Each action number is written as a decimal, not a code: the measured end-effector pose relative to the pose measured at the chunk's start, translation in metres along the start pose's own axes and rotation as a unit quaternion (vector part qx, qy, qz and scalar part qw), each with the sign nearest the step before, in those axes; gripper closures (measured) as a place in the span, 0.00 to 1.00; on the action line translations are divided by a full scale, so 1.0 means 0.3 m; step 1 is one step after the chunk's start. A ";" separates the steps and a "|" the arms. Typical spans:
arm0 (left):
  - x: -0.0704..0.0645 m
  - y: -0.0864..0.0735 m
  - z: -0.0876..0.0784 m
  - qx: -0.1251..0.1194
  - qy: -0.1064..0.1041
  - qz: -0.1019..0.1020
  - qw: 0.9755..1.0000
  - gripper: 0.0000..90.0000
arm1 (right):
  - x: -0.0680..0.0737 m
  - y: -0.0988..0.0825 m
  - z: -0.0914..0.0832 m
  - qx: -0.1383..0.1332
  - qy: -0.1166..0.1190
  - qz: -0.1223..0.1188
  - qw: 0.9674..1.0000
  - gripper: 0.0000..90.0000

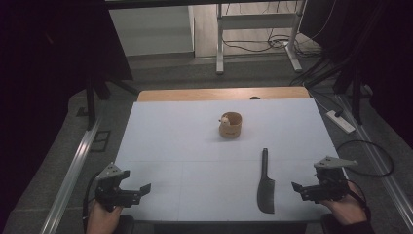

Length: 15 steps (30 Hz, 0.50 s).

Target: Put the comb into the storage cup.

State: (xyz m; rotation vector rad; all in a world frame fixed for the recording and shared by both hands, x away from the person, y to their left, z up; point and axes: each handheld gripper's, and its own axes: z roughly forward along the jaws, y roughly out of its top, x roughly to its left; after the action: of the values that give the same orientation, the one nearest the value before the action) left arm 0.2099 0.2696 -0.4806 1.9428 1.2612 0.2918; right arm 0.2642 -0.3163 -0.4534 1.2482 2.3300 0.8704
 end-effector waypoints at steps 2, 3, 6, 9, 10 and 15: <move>-0.001 0.000 0.000 0.000 0.001 0.001 1.000 0.00 | -0.002 0.008 0.005 -0.001 0.005 -0.002 1.000 0.00; -0.001 0.000 0.000 0.000 0.001 0.001 1.000 0.00 | -0.002 0.008 0.005 -0.001 0.005 -0.002 1.000 0.00; -0.001 0.000 -0.001 -0.001 0.001 0.000 1.000 0.00 | -0.007 0.015 0.008 -0.003 0.011 -0.002 1.000 0.00; 0.000 0.000 -0.001 -0.001 0.001 -0.001 1.000 0.00 | -0.005 0.018 0.010 -0.003 0.014 -0.006 1.000 0.00; 0.000 0.000 -0.001 -0.001 0.001 -0.001 1.000 0.00 | -0.004 0.019 0.012 -0.002 0.017 -0.008 1.000 0.00; 0.000 0.000 -0.001 -0.001 0.002 -0.001 1.000 0.01 | -0.005 0.025 0.014 -0.005 0.019 -0.011 1.000 0.00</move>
State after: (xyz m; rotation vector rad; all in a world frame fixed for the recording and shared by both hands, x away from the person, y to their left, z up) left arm 0.2098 0.2699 -0.4806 1.9400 1.2652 0.2949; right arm 0.2720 -0.3128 -0.4515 1.2107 2.3599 0.9053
